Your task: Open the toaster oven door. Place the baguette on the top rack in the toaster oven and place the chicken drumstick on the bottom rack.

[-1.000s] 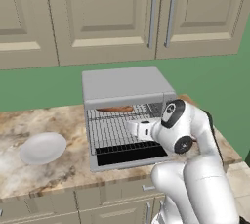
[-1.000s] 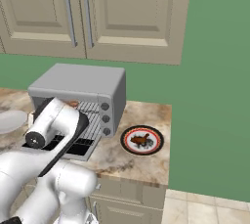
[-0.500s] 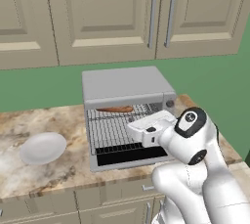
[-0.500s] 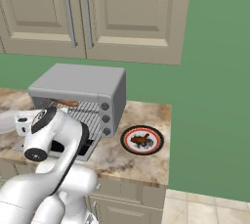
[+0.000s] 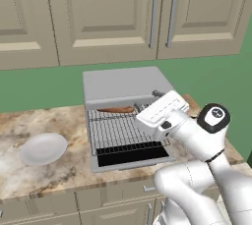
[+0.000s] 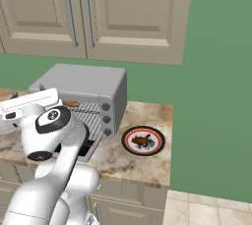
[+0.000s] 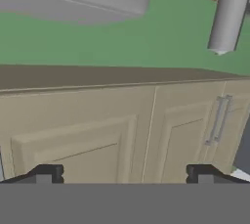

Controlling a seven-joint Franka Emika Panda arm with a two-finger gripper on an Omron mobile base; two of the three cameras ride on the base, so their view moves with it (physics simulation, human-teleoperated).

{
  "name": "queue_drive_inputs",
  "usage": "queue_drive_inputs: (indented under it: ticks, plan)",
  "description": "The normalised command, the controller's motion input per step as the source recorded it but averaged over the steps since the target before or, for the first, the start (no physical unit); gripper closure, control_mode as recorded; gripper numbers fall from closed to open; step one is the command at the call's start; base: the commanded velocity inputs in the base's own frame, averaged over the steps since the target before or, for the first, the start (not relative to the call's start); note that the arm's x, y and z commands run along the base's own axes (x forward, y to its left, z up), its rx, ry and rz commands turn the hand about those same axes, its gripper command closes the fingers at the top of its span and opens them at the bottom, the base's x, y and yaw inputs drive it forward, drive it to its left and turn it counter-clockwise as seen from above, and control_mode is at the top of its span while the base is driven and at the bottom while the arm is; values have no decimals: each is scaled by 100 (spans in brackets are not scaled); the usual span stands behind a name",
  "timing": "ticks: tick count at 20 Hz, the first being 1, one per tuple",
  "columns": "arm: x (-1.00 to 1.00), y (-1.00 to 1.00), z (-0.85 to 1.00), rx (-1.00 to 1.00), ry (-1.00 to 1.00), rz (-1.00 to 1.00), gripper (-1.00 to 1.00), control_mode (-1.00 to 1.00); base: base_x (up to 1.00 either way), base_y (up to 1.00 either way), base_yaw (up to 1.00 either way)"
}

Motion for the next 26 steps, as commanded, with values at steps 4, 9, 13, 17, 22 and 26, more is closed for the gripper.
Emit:
queue_drive_inputs:
  ticks: [4,9,13,17,22,26]
  plan:
    - [0,-33,100,0,-20,7,-100,-100,0,0,0]
    - [0,-73,100,1,-12,0,-100,-100,0,0,0]
    - [0,-79,83,6,-9,0,-100,-100,0,0,0]
    - [-6,-100,28,7,0,0,-100,-100,0,0,0]
    - [-10,-100,15,0,15,-2,-100,-100,0,0,0]
    - [-13,-99,32,0,31,-9,-100,-100,0,0,0]
